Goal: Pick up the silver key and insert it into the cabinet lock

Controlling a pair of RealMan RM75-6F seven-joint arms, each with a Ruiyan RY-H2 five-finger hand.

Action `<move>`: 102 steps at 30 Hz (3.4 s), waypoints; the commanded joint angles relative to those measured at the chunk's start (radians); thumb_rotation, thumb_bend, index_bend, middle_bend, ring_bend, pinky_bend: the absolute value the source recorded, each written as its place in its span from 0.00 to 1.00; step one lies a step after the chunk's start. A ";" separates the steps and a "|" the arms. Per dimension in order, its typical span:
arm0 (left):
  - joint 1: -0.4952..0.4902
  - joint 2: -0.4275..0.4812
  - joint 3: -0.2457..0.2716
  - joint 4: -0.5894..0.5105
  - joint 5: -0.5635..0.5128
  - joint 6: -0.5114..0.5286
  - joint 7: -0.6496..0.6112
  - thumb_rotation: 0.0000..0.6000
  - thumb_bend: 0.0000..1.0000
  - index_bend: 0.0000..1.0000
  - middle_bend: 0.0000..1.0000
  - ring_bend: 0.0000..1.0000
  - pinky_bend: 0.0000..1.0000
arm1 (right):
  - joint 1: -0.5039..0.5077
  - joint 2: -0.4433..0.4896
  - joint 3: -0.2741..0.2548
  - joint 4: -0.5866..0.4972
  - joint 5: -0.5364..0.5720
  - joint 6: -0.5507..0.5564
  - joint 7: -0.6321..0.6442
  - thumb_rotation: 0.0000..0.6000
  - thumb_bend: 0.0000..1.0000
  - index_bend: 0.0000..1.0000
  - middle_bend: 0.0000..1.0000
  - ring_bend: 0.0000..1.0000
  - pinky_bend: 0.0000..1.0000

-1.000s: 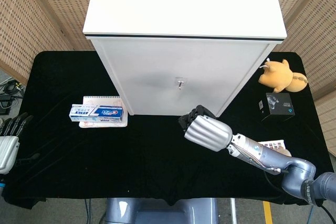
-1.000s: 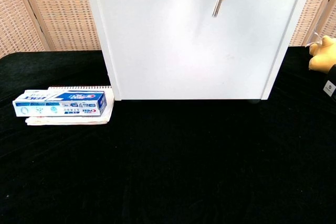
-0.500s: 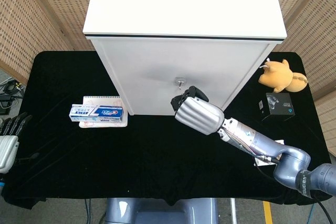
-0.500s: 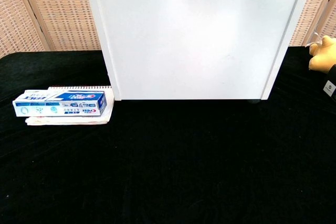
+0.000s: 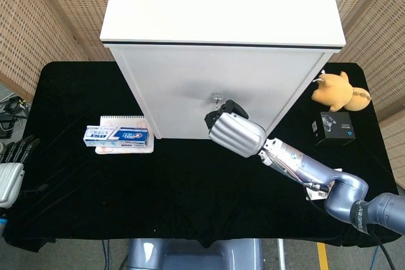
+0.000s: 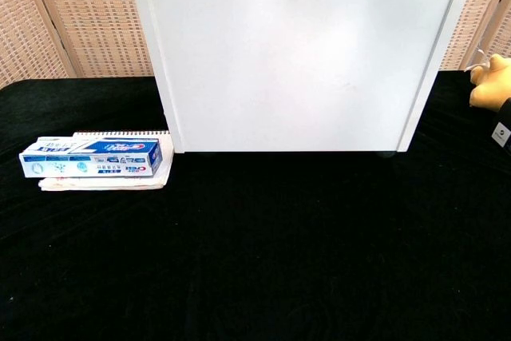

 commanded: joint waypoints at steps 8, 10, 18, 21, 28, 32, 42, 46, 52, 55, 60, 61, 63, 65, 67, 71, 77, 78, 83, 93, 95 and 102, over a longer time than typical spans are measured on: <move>0.000 0.002 -0.002 0.001 -0.002 0.000 -0.005 1.00 0.00 0.00 0.00 0.00 0.00 | 0.005 -0.016 0.002 0.004 0.010 -0.016 -0.020 1.00 0.62 0.71 0.95 0.93 1.00; 0.000 0.002 -0.001 0.002 -0.001 0.000 -0.005 1.00 0.00 0.00 0.00 0.00 0.00 | 0.005 -0.021 0.003 0.003 0.014 -0.020 -0.028 1.00 0.61 0.71 0.95 0.93 1.00; 0.000 0.002 -0.001 0.000 -0.001 0.002 -0.004 1.00 0.00 0.00 0.00 0.00 0.00 | 0.012 -0.028 0.009 -0.004 0.027 -0.036 -0.046 1.00 0.61 0.71 0.95 0.93 1.00; 0.000 0.002 -0.001 0.003 -0.002 0.000 -0.005 1.00 0.00 0.00 0.00 0.00 0.00 | 0.012 -0.029 0.010 0.000 0.030 -0.037 -0.047 1.00 0.60 0.71 0.95 0.93 1.00; 0.000 0.001 -0.002 0.003 -0.002 0.000 -0.005 1.00 0.00 0.00 0.00 0.00 0.00 | 0.011 -0.031 0.011 0.004 0.031 -0.031 -0.044 1.00 0.60 0.71 0.95 0.93 1.00; 0.000 0.000 -0.001 0.003 -0.001 0.001 -0.002 1.00 0.00 0.00 0.00 0.00 0.00 | 0.009 -0.034 0.010 0.007 0.036 -0.032 -0.045 1.00 0.60 0.71 0.95 0.93 1.00; -0.001 -0.001 -0.002 0.004 -0.004 0.000 0.001 1.00 0.00 0.00 0.00 0.00 0.00 | 0.003 -0.036 0.013 0.016 0.047 -0.022 -0.049 1.00 0.60 0.71 0.95 0.93 1.00; 0.000 0.000 -0.002 0.003 -0.003 0.002 0.001 1.00 0.00 0.00 0.00 0.00 0.00 | 0.002 -0.036 0.012 0.017 0.049 -0.022 -0.049 1.00 0.60 0.71 0.95 0.93 1.00; 0.000 0.000 -0.002 0.002 -0.002 0.003 0.001 1.00 0.00 0.00 0.00 0.00 0.00 | -0.001 -0.039 0.005 0.020 0.049 -0.022 -0.045 1.00 0.60 0.71 0.95 0.93 1.00; 0.001 0.000 -0.001 0.002 -0.002 0.003 0.001 1.00 0.00 0.00 0.00 0.00 0.00 | -0.002 -0.040 0.004 0.022 0.048 -0.020 -0.044 1.00 0.59 0.70 0.95 0.93 1.00; 0.001 0.000 -0.002 0.003 -0.002 0.004 0.001 1.00 0.00 0.00 0.00 0.00 0.00 | -0.004 -0.044 0.001 0.027 0.048 -0.018 -0.048 1.00 0.54 0.67 0.95 0.93 1.00; 0.001 0.000 -0.002 0.002 -0.002 0.004 0.000 1.00 0.00 0.00 0.00 0.00 0.00 | -0.004 -0.044 0.001 0.028 0.047 -0.017 -0.049 1.00 0.49 0.65 0.95 0.93 1.00; 0.001 0.001 -0.002 0.002 -0.002 0.004 0.000 1.00 0.00 0.00 0.00 0.00 0.00 | -0.004 -0.044 0.001 0.028 0.045 -0.015 -0.051 1.00 0.39 0.60 0.95 0.93 1.00; 0.001 0.001 -0.001 0.002 -0.002 0.004 0.000 1.00 0.00 0.00 0.00 0.00 0.00 | -0.004 -0.044 0.003 0.029 0.043 -0.012 -0.057 1.00 0.34 0.57 0.95 0.93 1.00; 0.001 0.001 -0.002 0.002 -0.002 0.004 -0.001 1.00 0.00 0.00 0.00 0.00 0.00 | -0.006 -0.043 0.004 0.027 0.045 -0.009 -0.062 1.00 0.33 0.57 0.95 0.93 1.00; 0.001 0.001 -0.002 0.002 -0.001 0.004 -0.002 1.00 0.00 0.00 0.00 0.00 0.00 | -0.007 -0.042 0.008 0.023 0.042 -0.001 -0.067 1.00 0.33 0.57 0.95 0.93 1.00; 0.002 0.003 -0.001 0.000 0.002 0.006 -0.003 1.00 0.00 0.00 0.00 0.00 0.00 | -0.009 -0.034 0.009 0.014 0.035 0.006 -0.067 1.00 0.33 0.59 0.95 0.93 1.00; 0.002 0.003 -0.001 -0.001 0.002 0.007 -0.003 1.00 0.00 0.00 0.00 0.00 0.00 | -0.010 -0.032 0.009 0.012 0.035 0.006 -0.067 1.00 0.33 0.59 0.95 0.93 1.00; 0.003 0.005 0.000 -0.002 0.005 0.009 -0.008 1.00 0.00 0.00 0.00 0.00 0.00 | -0.017 -0.012 0.012 -0.006 0.027 0.018 -0.067 1.00 0.33 0.60 0.95 0.93 1.00; 0.009 0.014 0.003 -0.005 0.022 0.023 -0.029 1.00 0.00 0.00 0.00 0.00 0.00 | -0.132 0.116 -0.045 -0.013 -0.120 0.222 0.049 1.00 0.32 0.61 0.94 0.93 1.00; 0.012 0.017 0.005 -0.009 0.030 0.032 -0.032 1.00 0.00 0.00 0.00 0.00 0.00 | -0.177 0.146 -0.067 0.012 -0.151 0.296 0.099 1.00 0.32 0.61 0.93 0.91 1.00; 0.028 0.025 0.016 -0.029 0.069 0.071 -0.032 1.00 0.00 0.00 0.00 0.00 0.00 | -0.367 0.178 -0.137 0.190 -0.178 0.575 0.293 1.00 0.31 0.59 0.84 0.79 0.98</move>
